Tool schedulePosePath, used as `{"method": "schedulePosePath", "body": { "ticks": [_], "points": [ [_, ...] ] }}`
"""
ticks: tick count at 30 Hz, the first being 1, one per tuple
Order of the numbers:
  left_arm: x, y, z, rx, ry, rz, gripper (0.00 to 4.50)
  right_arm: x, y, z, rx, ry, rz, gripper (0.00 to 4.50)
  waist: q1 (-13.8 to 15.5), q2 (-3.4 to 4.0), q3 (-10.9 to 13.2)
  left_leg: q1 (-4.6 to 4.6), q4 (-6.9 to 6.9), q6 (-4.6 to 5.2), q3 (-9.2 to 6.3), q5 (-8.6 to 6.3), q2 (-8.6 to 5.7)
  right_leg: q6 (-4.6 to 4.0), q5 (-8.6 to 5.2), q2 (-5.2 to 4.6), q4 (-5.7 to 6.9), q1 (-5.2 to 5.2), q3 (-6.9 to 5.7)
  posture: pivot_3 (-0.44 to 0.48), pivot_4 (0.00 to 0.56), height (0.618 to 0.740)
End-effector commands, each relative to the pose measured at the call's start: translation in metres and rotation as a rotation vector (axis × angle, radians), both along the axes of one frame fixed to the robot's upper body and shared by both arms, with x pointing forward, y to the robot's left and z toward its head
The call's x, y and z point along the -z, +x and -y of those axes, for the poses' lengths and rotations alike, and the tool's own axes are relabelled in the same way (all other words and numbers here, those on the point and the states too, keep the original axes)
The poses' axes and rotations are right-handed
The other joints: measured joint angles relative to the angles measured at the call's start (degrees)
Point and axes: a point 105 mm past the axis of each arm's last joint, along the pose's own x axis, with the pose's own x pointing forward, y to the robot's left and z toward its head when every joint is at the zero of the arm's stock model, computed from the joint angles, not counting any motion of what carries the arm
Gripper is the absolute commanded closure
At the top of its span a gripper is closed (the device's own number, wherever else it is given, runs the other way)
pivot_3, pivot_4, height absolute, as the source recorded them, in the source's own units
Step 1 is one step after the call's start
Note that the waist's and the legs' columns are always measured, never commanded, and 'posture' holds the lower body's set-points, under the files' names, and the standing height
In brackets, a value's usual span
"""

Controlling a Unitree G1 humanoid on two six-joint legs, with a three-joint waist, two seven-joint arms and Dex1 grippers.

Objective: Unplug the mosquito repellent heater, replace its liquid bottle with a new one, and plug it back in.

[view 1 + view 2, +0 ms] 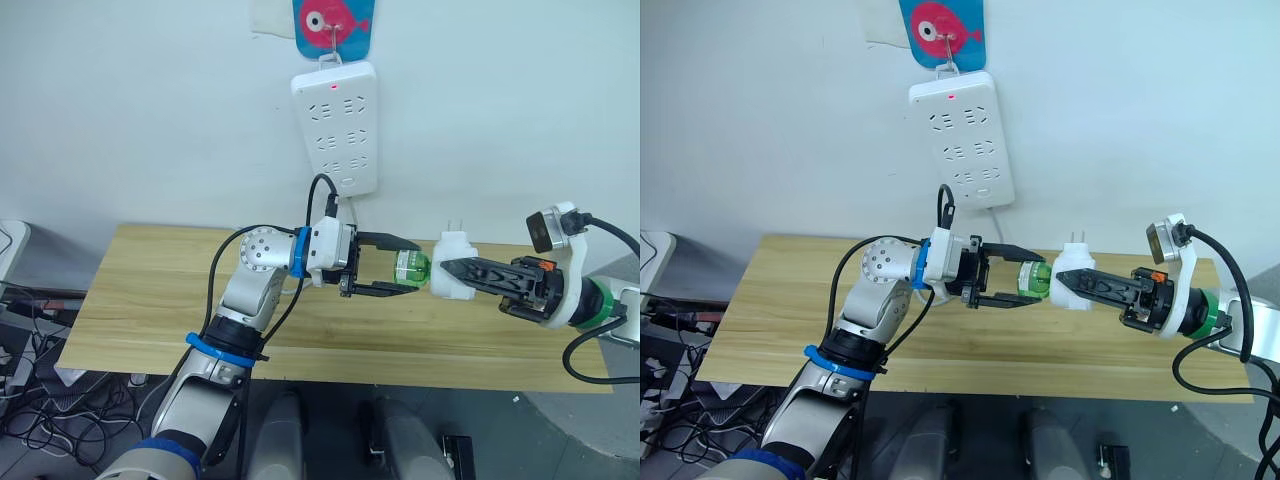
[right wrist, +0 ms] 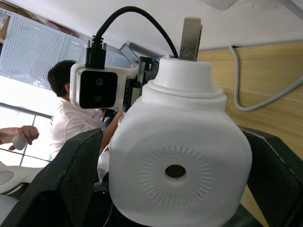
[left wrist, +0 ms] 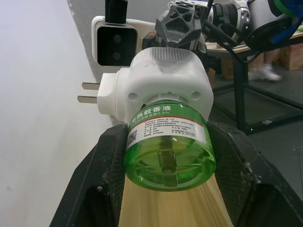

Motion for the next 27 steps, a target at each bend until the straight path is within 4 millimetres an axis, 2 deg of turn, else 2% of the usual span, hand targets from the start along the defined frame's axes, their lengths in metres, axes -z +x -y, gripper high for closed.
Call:
{"method": "schedulePosePath", "body": {
  "ticks": [1,5,8,11,26,27],
  "points": [
    [-0.0083,-0.0037,0.0022,0.024,-0.021,0.041,2.25,-0.0083,-0.0053,0.0042,-0.022,0.001,0.018,0.04,0.1,0.00,0.0,0.00,0.00,0.00,0.00,0.00,0.00,0.00,0.00,0.00,0.00,0.00,0.00,-0.006,0.316,0.740],
    [-0.0080,-0.0035,0.0022,0.024,-0.019,0.041,2.25,-0.0083,-0.0076,0.0053,-0.043,-0.010,0.010,0.04,0.0,0.00,0.0,0.00,0.00,0.00,-0.01,0.00,0.01,0.00,0.00,0.00,0.00,0.00,-0.01,-0.006,0.315,0.740],
    [-0.0078,-0.0031,0.0022,0.023,-0.020,0.040,2.25,-0.0071,-0.0094,0.0057,-0.052,-0.021,0.002,0.63,0.0,0.00,0.0,0.00,0.00,0.00,0.00,0.00,0.00,0.00,0.00,0.00,0.00,0.00,0.00,-0.006,0.315,0.740],
    [-0.0079,-0.0028,0.0024,0.022,-0.020,0.041,2.25,-0.0071,-0.0116,0.0060,-0.064,-0.027,-0.001,1.50,0.1,0.00,0.0,0.00,0.00,0.00,0.00,0.00,0.00,0.00,0.00,0.00,-0.01,0.00,0.00,-0.007,0.315,0.740],
    [-0.0083,-0.0021,0.0031,0.014,-0.021,0.023,2.25,-0.0115,-0.0131,0.0031,-0.084,-0.016,0.022,1.52,0.0,0.00,0.0,0.00,0.00,0.00,0.00,0.00,0.00,0.00,0.00,0.00,-0.01,0.00,0.00,-0.008,0.313,0.740],
    [-0.0101,-0.0025,0.0031,0.022,-0.021,-0.037,1.90,-0.0113,-0.0147,0.0031,-0.091,-0.022,0.020,1.52,0.0,0.00,0.0,0.00,0.00,0.00,0.00,0.00,0.00,0.00,0.00,0.00,-0.01,0.00,0.00,-0.008,0.313,0.740]
  ]
}}
